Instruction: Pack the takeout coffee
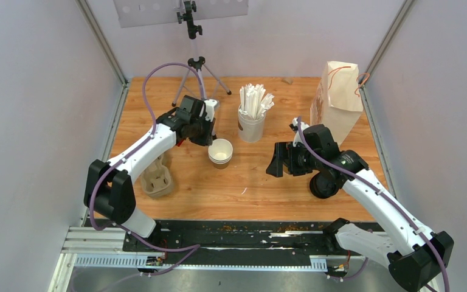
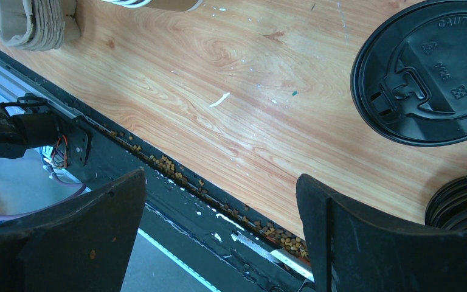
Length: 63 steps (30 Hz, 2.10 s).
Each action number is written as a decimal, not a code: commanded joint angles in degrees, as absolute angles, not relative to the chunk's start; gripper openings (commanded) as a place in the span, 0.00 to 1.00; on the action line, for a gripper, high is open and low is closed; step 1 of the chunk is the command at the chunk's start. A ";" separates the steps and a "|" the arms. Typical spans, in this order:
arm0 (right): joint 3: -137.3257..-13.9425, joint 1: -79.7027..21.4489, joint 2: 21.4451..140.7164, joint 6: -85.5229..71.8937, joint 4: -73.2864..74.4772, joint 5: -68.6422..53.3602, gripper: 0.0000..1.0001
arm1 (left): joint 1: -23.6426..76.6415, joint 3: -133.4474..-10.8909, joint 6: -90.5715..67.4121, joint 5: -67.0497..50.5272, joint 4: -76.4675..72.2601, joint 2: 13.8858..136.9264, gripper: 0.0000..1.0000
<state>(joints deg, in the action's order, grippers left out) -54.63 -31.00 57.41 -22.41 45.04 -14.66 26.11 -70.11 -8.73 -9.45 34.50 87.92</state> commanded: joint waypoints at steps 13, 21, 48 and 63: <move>-55.11 -31.19 57.10 -24.32 42.09 -14.62 0.93 | 25.43 -79.80 -10.76 -13.16 39.82 90.01 0.00; -56.49 -31.12 56.80 -24.48 43.15 -15.11 0.93 | 24.80 -83.62 -11.93 -13.96 42.22 88.15 0.00; -65.82 -31.12 57.84 -48.95 65.25 5.94 0.93 | 32.83 -63.15 -17.47 -17.00 45.34 61.69 0.00; -65.16 -29.57 62.66 -56.42 70.07 27.85 0.84 | 39.36 -41.23 -25.82 -14.72 24.24 59.51 0.00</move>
